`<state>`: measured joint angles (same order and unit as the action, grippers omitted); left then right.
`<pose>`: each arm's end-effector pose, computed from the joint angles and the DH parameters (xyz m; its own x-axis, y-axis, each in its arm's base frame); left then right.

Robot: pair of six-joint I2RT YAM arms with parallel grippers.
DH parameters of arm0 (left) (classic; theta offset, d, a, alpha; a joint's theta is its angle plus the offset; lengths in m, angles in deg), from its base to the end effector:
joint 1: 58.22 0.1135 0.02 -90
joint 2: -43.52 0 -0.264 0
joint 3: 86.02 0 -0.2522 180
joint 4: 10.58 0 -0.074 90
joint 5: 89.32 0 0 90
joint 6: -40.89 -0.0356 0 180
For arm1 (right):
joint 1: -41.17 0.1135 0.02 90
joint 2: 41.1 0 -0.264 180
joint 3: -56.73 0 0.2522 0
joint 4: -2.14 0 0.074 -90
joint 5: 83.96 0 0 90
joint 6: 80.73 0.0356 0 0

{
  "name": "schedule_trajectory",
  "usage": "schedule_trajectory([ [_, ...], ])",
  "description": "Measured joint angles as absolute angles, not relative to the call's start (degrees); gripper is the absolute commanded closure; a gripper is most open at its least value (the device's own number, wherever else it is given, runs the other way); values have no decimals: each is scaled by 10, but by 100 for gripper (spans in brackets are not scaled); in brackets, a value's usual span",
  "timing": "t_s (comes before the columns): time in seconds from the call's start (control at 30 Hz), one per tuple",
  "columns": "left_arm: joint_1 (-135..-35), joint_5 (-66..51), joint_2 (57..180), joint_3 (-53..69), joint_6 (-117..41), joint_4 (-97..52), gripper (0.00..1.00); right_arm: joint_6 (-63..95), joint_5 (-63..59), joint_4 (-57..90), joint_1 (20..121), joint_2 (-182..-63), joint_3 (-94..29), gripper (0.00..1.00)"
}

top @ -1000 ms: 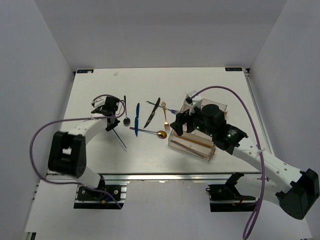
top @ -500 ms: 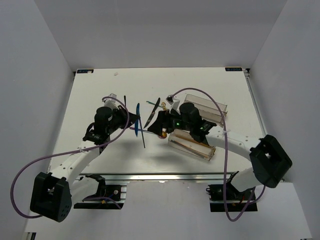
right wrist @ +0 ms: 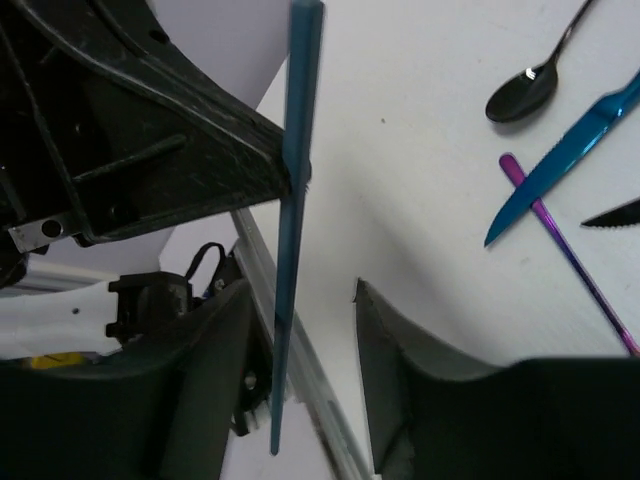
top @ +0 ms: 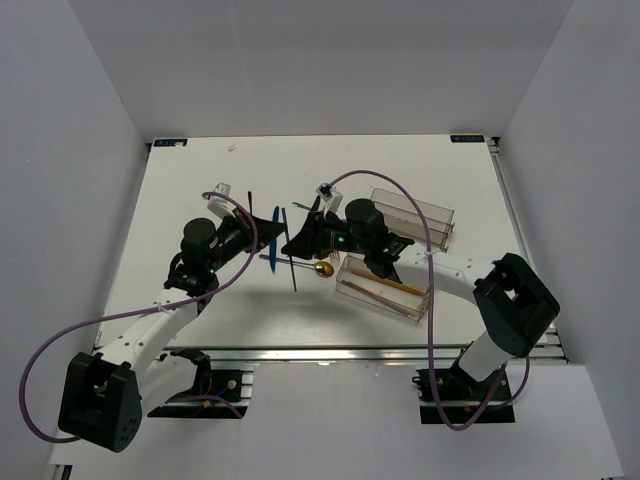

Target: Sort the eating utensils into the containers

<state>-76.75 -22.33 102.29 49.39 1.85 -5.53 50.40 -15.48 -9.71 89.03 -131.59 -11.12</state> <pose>0.2165 -0.0873 0.2605 -0.6062 -0.5508 -0.5737 0.2979 0.5116 -0.8059 0.2320 0.2759 0.2604 -0.7074 0.1302 -0.6947 -0.6191 0.3602 0.6979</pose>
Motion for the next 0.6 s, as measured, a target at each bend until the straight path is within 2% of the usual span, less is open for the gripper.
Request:
schedule_trajectory([
  [0.03,-767,-225,1023,496,21,-52,99,507,-157,-101,891,-1320,-116,72],
  [0.07,-767,-226,1023,496,23,-50,70,508,-160,-106,892,-1325,-120,95],
  [0.1,-767,-227,1023,496,20,-49,54,503,-162,-109,892,-1329,-124,100],
  [0.17,-767,-227,1023,496,21,-47,26,500,-164,-111,892,-1338,-130,100],
  [0.2,-767,-227,1022,496,20,-48,4,491,-163,-108,892,-1341,-134,100],
  [0.3,-768,-205,1014,485,3,-101,2,441,-150,-72,890,-1340,-141,100],
  [0.4,-769,-144,1003,433,-41,-219,2,353,-119,14,877,-1317,-142,100],
  [0.6,-768,8,971,324,-152,-410,2,100,36,233,850,-1228,-143,100],
])
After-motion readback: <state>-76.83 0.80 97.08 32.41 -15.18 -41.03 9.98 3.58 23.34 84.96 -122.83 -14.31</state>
